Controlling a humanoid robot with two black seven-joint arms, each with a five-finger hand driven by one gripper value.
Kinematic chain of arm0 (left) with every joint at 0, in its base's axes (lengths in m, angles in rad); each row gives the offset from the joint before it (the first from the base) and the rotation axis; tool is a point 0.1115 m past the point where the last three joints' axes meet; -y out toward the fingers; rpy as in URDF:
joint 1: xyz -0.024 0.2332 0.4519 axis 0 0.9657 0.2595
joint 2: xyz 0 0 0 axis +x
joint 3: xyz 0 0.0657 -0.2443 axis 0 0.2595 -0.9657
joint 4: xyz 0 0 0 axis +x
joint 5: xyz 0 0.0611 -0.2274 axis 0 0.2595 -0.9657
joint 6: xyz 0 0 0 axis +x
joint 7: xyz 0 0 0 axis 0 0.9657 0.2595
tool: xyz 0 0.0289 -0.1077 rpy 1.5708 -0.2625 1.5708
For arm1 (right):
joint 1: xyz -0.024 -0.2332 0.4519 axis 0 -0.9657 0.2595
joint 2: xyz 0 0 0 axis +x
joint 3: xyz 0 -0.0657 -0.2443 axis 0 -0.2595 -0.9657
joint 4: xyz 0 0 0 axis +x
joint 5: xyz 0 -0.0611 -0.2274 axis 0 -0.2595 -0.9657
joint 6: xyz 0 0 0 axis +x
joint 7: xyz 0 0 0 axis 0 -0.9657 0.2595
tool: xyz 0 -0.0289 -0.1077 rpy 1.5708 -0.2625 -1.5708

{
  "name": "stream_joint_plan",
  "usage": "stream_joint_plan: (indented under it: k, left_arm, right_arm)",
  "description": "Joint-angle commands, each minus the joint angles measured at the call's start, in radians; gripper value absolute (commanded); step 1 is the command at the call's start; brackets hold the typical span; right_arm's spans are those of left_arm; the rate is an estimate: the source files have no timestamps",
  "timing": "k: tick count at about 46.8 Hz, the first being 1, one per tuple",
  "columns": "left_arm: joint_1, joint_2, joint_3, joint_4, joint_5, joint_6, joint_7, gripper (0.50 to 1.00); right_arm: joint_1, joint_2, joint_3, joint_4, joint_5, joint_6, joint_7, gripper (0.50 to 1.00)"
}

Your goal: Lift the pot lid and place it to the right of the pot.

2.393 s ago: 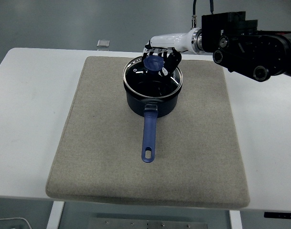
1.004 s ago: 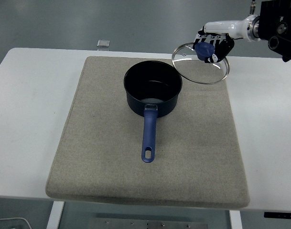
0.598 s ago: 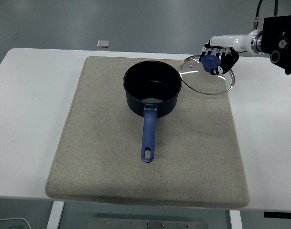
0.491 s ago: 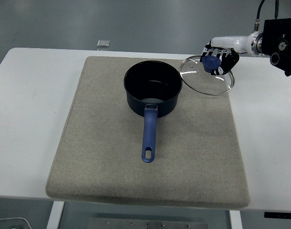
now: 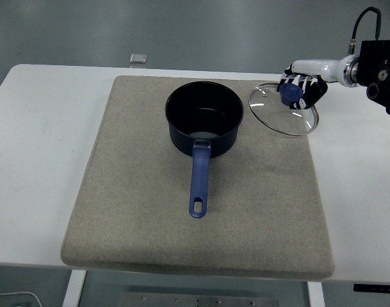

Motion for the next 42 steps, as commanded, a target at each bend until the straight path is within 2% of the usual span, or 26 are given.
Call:
stream_joint_plan:
  k: [1,5,13,17,25,35,41,42]
  left_arm:
    - [0.000,0.000,0.000,0.000,0.000,0.000,0.000,1.000]
    - [0.000,0.000,0.000,0.000,0.000,0.000,0.000,1.000]
    - [0.000,0.000,0.000,0.000,0.000,0.000,0.000,1.000]
    - [0.000,0.000,0.000,0.000,0.000,0.000,0.000,1.000]
    - [0.000,0.000,0.000,0.000,0.000,0.000,0.000,1.000]
    - [0.000,0.000,0.000,0.000,0.000,0.000,0.000,1.000]
    - [-0.001,0.000,0.000,0.000,0.000,0.000,0.000,1.000]
    - [0.000,0.000,0.000,0.000,0.000,0.000,0.000,1.000]
  right_arm:
    - [-0.015,0.001,-0.002,-0.001,0.000,-0.009,0.000,0.500]
    - [-0.030,0.004,-0.002,0.001,0.000,-0.030,0.000,0.500]
    - [-0.052,0.005,0.000,0.001,0.000,-0.035,0.000,0.506]
    - [-0.052,0.005,-0.002,0.001,0.000,-0.036,0.002,0.549]
    - [-0.062,0.005,-0.002,0.001,-0.002,-0.052,0.011,0.678]
    - [-0.070,0.002,0.006,0.001,0.000,-0.053,0.012,0.729]
    - [-0.070,-0.001,0.017,0.001,0.009,-0.055,0.012,0.850]
    - [-0.070,-0.001,0.017,0.001,0.014,-0.056,0.012,0.856]
